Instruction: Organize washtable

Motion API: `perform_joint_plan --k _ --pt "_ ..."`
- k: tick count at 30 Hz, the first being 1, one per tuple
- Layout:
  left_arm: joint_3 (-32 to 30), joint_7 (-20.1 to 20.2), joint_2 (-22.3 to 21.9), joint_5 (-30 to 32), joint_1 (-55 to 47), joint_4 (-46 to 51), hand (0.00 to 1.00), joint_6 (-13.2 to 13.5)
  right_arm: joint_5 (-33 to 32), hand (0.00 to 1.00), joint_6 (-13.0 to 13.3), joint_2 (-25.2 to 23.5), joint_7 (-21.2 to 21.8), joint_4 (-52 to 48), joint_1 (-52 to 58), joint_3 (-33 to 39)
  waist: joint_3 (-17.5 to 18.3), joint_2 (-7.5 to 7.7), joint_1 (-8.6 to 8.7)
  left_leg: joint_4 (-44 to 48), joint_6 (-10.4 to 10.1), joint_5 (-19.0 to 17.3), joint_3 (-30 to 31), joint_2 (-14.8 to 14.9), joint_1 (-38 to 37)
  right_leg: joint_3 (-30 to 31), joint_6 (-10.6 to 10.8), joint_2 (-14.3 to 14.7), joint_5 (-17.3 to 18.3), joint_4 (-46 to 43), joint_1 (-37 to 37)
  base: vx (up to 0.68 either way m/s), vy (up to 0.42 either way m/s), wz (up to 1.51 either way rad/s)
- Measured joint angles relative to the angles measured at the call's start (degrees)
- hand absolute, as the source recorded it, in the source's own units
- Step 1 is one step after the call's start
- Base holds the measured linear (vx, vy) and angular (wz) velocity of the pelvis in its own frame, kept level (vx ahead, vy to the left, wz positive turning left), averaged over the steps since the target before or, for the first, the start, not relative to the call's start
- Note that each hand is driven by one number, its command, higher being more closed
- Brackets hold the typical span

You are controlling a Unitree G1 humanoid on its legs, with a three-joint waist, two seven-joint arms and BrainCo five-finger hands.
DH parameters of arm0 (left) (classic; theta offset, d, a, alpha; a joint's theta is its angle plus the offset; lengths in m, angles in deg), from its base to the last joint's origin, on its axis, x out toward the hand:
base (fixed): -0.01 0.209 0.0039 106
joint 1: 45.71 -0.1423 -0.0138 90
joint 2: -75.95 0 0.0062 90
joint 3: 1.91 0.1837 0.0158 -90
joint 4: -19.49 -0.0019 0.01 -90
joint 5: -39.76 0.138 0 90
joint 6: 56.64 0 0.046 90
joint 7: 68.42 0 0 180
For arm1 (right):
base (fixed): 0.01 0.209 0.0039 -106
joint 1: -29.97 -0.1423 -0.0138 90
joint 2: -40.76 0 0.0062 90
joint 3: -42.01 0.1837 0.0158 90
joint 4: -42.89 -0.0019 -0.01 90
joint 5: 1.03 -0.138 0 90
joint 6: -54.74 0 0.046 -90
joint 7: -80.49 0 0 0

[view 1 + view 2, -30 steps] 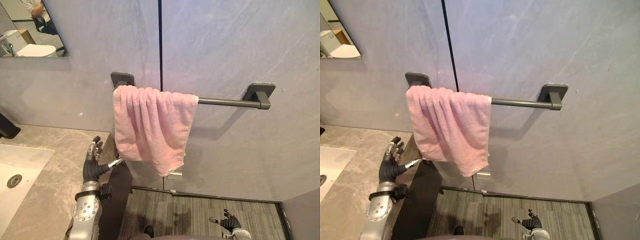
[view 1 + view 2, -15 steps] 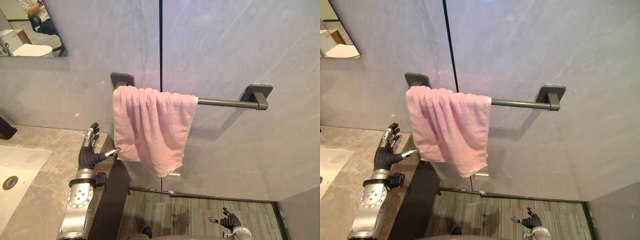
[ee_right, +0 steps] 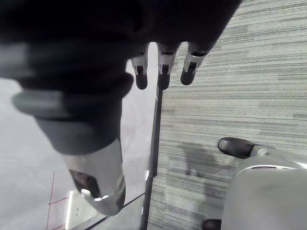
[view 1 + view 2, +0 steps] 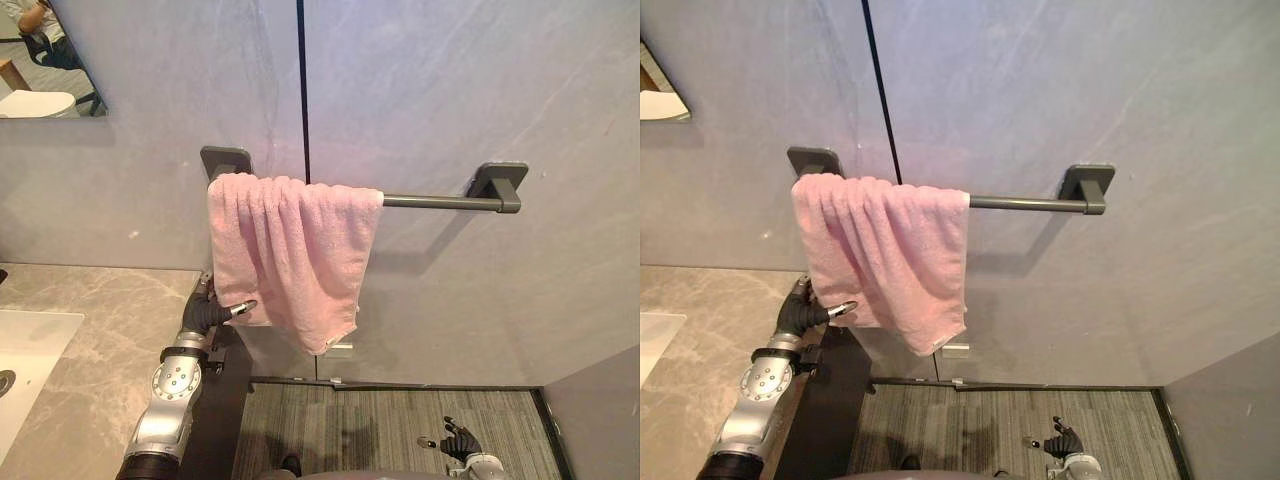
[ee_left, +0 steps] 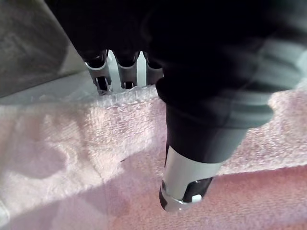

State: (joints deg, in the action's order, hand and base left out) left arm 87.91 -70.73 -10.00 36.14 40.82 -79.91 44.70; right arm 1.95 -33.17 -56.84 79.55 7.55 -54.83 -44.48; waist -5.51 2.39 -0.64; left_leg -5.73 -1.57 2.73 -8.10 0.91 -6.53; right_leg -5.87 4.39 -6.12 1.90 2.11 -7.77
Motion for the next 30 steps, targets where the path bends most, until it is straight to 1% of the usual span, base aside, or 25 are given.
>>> perform_joint_plan --k 5,7,12,16,19,21,24,25,29,30 --pt "0.15 -0.04 -0.01 0.00 0.15 -0.23 1.00 -0.31 -0.04 0.00 -0.02 0.01 -0.04 -2.72 -1.06 -0.07 0.01 0.01 0.65 0.14 -0.16 -0.23 -0.20 0.03 -0.02 0.56 -0.05 0.08 -0.10 0.15 0.12 0.03 -0.013 -0.06" --pt "0.14 -0.25 -0.01 -0.01 0.15 -0.23 1.00 -0.31 -0.06 0.00 0.09 0.01 -0.04 -4.96 -1.24 -0.14 0.01 0.01 1.24 0.14 -0.16 -0.34 -0.35 0.04 -0.10 0.81 -0.08 0.09 -0.14 0.16 0.15 0.01 -0.015 -0.06" --pt "0.11 -0.42 -0.06 0.00 0.18 -0.20 1.00 -0.30 0.00 0.00 0.23 0.07 -0.13 -10.34 -1.08 -1.40 0.03 0.04 1.44 0.11 -0.20 -0.51 -0.82 0.05 -0.30 1.43 -0.10 0.09 -0.34 0.25 0.24 -0.01 -0.009 -0.07" --pt "-0.09 -1.18 -0.88 -0.01 0.00 0.94 1.00 -0.30 0.59 0.00 0.62 0.02 0.00 -20.74 -0.59 -4.27 0.03 0.04 1.34 -0.12 -0.20 -0.51 -0.86 0.08 -0.29 1.54 -0.02 0.09 -0.43 0.19 0.34 -0.03 -0.013 -0.01" --pt "-0.30 -1.78 -1.48 -0.01 -0.83 3.17 1.00 -0.19 0.53 0.00 1.93 0.29 0.19 -31.11 -0.66 -6.57 0.04 0.06 1.23 -0.04 -0.22 -0.55 -1.66 0.20 -0.20 2.44 0.13 0.11 -0.58 -0.03 0.97 -0.02 -0.006 -0.13" --pt "-0.36 -2.12 -2.01 -0.01 -2.06 5.14 1.00 0.05 0.35 0.00 3.23 1.44 1.31 -36.59 -1.03 -8.94 0.08 0.11 0.80 0.14 -0.24 -0.75 -2.80 0.28 -0.18 3.53 0.16 0.18 -0.93 0.03 1.45 0.00 0.002 -0.26" --pt "-0.33 -2.20 -2.15 -0.08 -2.59 6.13 1.00 0.31 -0.67 0.00 4.15 3.04 2.54 -40.67 -1.23 -10.96 0.16 0.24 0.44 0.16 -0.20 -0.79 -3.22 0.23 -0.09 4.11 0.24 0.15 -1.09 -0.03 1.85 -0.01 -0.003 -0.12" --pt "-0.25 -2.20 -2.19 -0.12 -2.88 6.79 1.00 0.35 -2.01 0.00 4.34 4.10 3.28 -42.41 -1.47 -12.13 0.25 0.38 0.41 0.17 -0.19 -0.79 -3.22 0.21 -0.07 4.21 0.28 0.12 -1.17 -0.04 1.91 -0.01 -0.008 -0.04" --pt "0.04 -2.09 -2.82 -0.17 -3.13 7.12 1.00 0.46 -4.63 0.00 4.52 6.75 5.11 -44.95 -3.74 -15.55 0.46 0.71 0.08 0.17 -0.17 -0.77 -3.16 0.21 -0.07 4.26 0.30 0.12 -1.26 -0.14 1.97 -0.02 -0.011 0.00" --pt "0.06 -2.03 -3.12 -0.21 -3.33 7.12 1.00 0.49 -5.32 0.00 5.04 7.06 5.55 -45.88 -4.35 -16.08 0.49 0.73 -0.10 0.16 -0.17 -0.76 -3.05 0.21 -0.07 4.22 0.29 0.12 -1.26 -0.21 1.97 -0.04 -0.017 0.02"
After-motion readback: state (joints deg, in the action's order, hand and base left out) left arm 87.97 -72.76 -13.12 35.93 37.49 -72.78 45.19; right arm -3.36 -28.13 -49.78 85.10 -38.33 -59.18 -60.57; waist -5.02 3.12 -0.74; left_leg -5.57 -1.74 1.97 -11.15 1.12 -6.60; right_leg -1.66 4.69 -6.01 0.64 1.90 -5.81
